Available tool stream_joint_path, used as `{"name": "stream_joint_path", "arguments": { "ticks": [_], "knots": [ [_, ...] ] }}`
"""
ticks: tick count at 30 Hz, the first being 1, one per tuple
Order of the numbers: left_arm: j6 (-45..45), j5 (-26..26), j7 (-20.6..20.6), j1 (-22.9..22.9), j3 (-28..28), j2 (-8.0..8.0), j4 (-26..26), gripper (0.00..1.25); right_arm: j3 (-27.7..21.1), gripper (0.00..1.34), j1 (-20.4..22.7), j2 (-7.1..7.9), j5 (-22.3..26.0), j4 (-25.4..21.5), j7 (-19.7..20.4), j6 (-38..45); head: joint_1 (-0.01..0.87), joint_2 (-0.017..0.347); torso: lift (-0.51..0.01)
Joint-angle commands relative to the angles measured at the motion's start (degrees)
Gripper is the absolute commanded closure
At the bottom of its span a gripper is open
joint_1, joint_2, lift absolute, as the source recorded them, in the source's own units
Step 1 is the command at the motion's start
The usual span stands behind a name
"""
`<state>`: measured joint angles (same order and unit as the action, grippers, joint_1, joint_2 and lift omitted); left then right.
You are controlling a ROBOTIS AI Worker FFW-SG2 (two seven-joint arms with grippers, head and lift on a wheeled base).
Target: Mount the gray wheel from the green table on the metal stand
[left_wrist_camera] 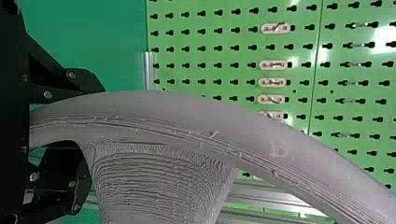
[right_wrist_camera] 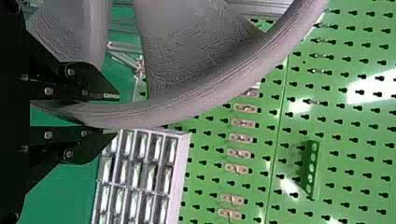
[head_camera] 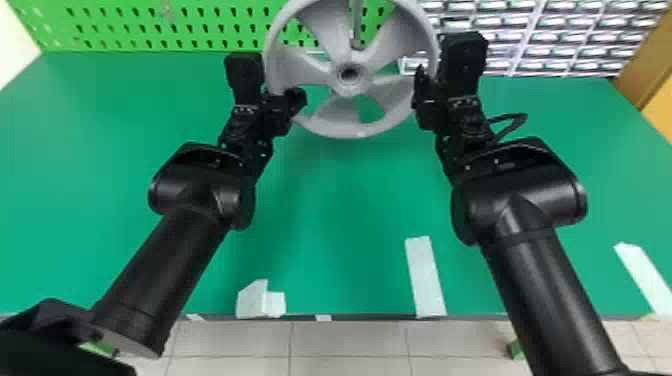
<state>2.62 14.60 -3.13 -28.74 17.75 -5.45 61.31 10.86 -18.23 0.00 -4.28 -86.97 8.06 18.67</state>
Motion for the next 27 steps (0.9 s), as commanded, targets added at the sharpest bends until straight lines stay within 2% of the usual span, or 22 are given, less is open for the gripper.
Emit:
{"name": "stream_joint_path", "arguments": {
  "ticks": [1, 14, 27],
  "knots": [
    [-0.7, 0.2, -0.4, 0.1, -0.3, 0.09, -0.3, 1.06, 0.0, 1.34, -0.1, -0.06, -0.2, 0.0, 15.8, 0.1, 0.867, 0.052, -0.1],
    [-5.7, 2.9, 0.1, -3.4, 1.5, 0.44, -9.2, 1.06, -0.3, 1.34, -2.3, -0.06, -0.6, 3.0, 15.8, 0.8, 0.867, 0.052, -0.1],
    [-5.5, 2.5, 0.4, -5.7, 1.6, 0.53, -12.4, 1.06, -1.5, 1.34, -3.2, -0.06, -1.3, 4.9, 15.8, 1.0, 0.867, 0.052, -0.1]
  ]
}}
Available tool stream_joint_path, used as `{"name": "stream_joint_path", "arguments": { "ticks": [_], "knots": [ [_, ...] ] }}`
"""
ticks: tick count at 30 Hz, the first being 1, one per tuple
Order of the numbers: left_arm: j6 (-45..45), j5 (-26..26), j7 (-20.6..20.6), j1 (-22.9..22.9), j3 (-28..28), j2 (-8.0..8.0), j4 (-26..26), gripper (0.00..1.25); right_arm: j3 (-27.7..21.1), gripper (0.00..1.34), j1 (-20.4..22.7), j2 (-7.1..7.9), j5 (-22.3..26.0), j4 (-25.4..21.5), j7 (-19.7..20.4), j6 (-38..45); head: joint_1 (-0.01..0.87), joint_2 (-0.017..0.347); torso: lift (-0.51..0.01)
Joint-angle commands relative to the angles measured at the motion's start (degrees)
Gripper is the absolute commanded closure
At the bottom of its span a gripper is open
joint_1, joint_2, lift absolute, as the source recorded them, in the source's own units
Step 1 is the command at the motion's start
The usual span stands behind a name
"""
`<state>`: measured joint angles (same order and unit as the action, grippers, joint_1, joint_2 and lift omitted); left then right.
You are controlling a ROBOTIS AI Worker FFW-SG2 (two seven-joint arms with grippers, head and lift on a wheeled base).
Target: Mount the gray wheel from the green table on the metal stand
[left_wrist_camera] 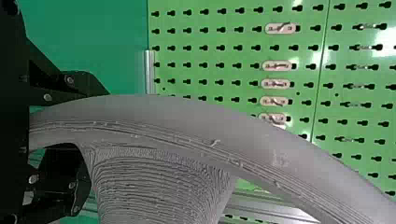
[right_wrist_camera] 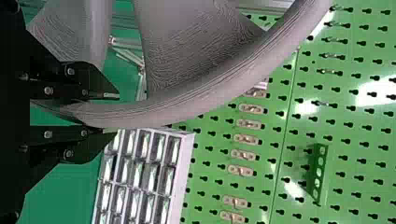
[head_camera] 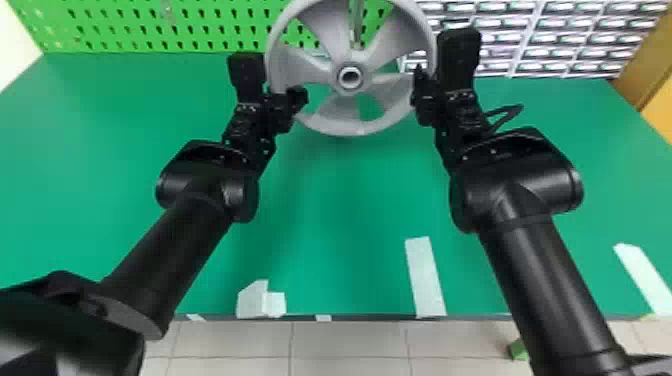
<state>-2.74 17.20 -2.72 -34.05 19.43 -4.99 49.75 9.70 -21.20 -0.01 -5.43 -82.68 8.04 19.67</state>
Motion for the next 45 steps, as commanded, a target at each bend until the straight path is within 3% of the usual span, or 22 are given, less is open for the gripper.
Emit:
{"name": "stream_joint_path", "arguments": {
  "ticks": [1, 14, 32, 39, 44, 45],
  "knots": [
    [-0.2, -0.1, 0.0, -0.6, -0.2, 0.16, -1.1, 1.05, -0.5, 1.34, -0.4, -0.04, -0.2, 0.9, 15.8, 0.0, 0.867, 0.052, -0.1],
    [-2.0, 0.2, 0.2, -1.9, -0.4, 0.95, -5.5, 1.03, -0.4, 1.34, -1.9, -0.04, -0.6, 3.8, 15.8, -0.1, 0.867, 0.052, -0.1],
    [-3.6, 0.1, 0.4, -2.0, -0.9, 1.12, -6.4, 1.02, -0.1, 1.32, -2.4, -0.04, -1.1, 5.8, 15.8, -1.3, 0.867, 0.052, -0.1],
    [-4.0, 0.6, 0.8, -1.8, -0.8, 1.12, -6.4, 0.9, -0.1, 0.98, -2.4, -0.04, -0.9, 5.8, 15.9, -1.7, 0.867, 0.052, -0.1],
    [-4.1, 0.8, 1.1, -1.6, -0.8, 1.12, -6.4, 0.68, -0.2, 0.66, -2.4, -0.04, -0.8, 5.8, 15.9, -1.7, 0.867, 0.052, -0.1],
    [-4.2, 0.8, 1.1, -1.5, -0.8, 1.12, -6.4, 0.66, -0.1, 0.64, -2.4, -0.04, -0.8, 5.9, 15.9, -1.7, 0.867, 0.052, -0.1]
  ]
}}
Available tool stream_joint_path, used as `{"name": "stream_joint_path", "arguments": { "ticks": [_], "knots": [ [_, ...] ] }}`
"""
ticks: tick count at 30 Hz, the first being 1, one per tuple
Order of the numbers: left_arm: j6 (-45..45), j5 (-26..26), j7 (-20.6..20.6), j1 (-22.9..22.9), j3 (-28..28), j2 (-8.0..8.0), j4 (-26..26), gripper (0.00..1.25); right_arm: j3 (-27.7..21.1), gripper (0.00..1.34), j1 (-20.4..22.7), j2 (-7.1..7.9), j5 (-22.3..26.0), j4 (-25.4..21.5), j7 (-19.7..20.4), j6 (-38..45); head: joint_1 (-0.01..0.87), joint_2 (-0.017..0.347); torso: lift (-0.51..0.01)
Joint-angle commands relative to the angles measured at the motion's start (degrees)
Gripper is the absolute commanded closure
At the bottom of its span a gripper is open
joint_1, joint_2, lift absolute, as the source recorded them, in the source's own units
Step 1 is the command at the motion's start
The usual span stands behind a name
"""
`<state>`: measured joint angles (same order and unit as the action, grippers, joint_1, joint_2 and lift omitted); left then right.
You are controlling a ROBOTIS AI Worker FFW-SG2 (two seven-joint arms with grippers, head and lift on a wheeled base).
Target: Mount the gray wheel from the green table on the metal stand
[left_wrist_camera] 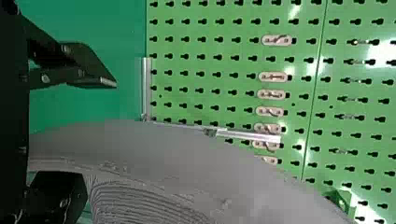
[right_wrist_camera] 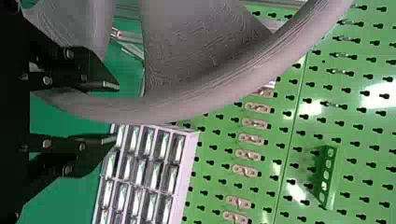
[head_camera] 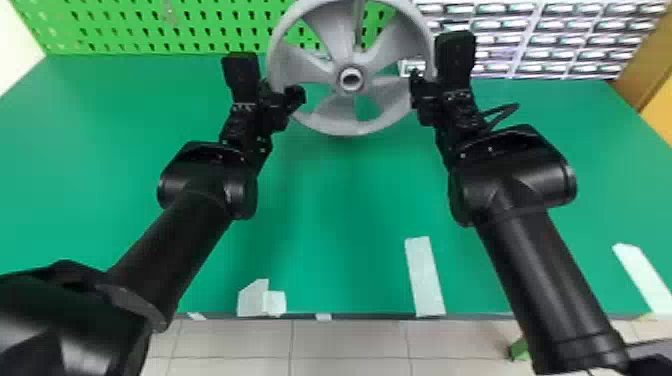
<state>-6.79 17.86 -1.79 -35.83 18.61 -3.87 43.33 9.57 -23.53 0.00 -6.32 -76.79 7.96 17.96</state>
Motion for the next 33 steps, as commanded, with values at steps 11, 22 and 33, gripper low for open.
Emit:
{"name": "stream_joint_path", "arguments": {
  "ticks": [11, 22, 33],
  "knots": [
    [-0.3, 1.4, 1.1, 0.5, 0.1, 0.0, 0.0, 0.48, 0.0, 0.53, 0.1, -0.05, 0.2, 0.1, 16.0, 0.0, 0.867, 0.052, -0.1],
    [-1.6, 2.0, 1.5, 0.8, 0.6, 0.09, 0.0, 0.46, 0.6, 0.51, 0.2, -0.05, 1.1, 0.2, 15.9, -1.0, 0.867, 0.052, -0.1],
    [-1.8, 2.7, 1.5, 2.3, 1.2, 0.18, 3.3, 0.46, 1.0, 0.51, 1.1, -0.05, 2.4, -1.0, 15.9, -1.8, 0.867, 0.052, -0.1]
  ]
}}
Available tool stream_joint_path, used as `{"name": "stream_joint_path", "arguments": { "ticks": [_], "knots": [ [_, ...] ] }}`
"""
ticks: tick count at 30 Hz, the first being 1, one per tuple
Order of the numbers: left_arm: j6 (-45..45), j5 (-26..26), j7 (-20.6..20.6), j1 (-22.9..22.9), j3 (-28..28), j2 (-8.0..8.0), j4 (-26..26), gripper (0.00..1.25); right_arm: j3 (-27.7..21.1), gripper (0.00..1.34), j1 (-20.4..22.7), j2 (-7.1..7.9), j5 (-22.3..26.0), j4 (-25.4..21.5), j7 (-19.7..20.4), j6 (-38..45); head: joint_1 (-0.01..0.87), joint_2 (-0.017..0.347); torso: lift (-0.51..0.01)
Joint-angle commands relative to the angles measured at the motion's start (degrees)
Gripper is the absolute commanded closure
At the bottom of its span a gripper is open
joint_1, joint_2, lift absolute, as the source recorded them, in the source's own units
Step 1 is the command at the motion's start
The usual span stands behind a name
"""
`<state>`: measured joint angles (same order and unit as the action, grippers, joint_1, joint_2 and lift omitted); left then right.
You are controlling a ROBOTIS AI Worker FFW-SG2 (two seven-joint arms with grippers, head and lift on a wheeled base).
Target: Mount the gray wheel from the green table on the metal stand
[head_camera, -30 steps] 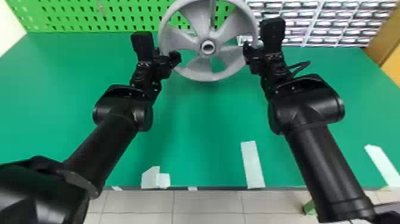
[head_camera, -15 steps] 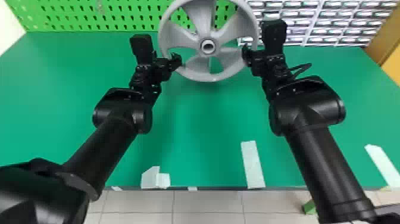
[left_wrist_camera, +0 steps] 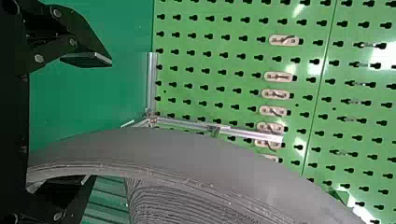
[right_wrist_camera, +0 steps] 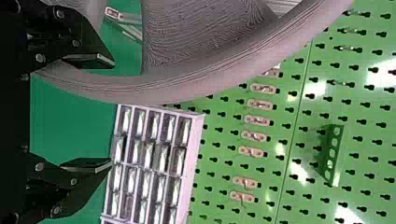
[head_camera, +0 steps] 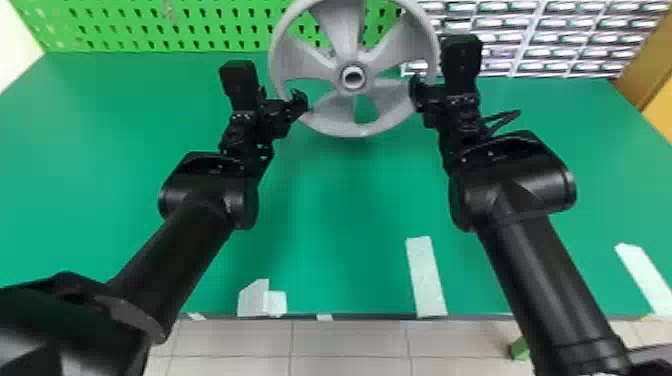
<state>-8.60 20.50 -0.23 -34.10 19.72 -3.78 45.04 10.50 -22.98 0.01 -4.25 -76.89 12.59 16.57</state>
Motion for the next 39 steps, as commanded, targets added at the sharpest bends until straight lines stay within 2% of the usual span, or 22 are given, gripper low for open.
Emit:
{"name": "stream_joint_path", "arguments": {
  "ticks": [1, 7, 39],
  "knots": [
    [0.0, 0.0, -0.3, 0.8, 0.3, 0.0, 2.2, 0.46, 0.0, 0.51, 0.7, -0.06, 0.4, -1.2, 11.4, -0.4, 0.867, 0.052, -0.1],
    [0.0, 0.2, -1.4, 2.0, 0.9, 0.09, 4.1, 0.46, 0.8, 0.51, 1.4, -0.06, 1.0, -2.4, 12.1, -1.1, 0.867, 0.052, -0.1],
    [-0.4, 1.6, -1.4, 3.5, 2.7, 0.26, 6.0, 0.46, 3.1, 0.51, 1.3, -0.06, 2.3, -2.0, 12.2, -1.9, 0.867, 0.052, -0.1]
  ]
}}
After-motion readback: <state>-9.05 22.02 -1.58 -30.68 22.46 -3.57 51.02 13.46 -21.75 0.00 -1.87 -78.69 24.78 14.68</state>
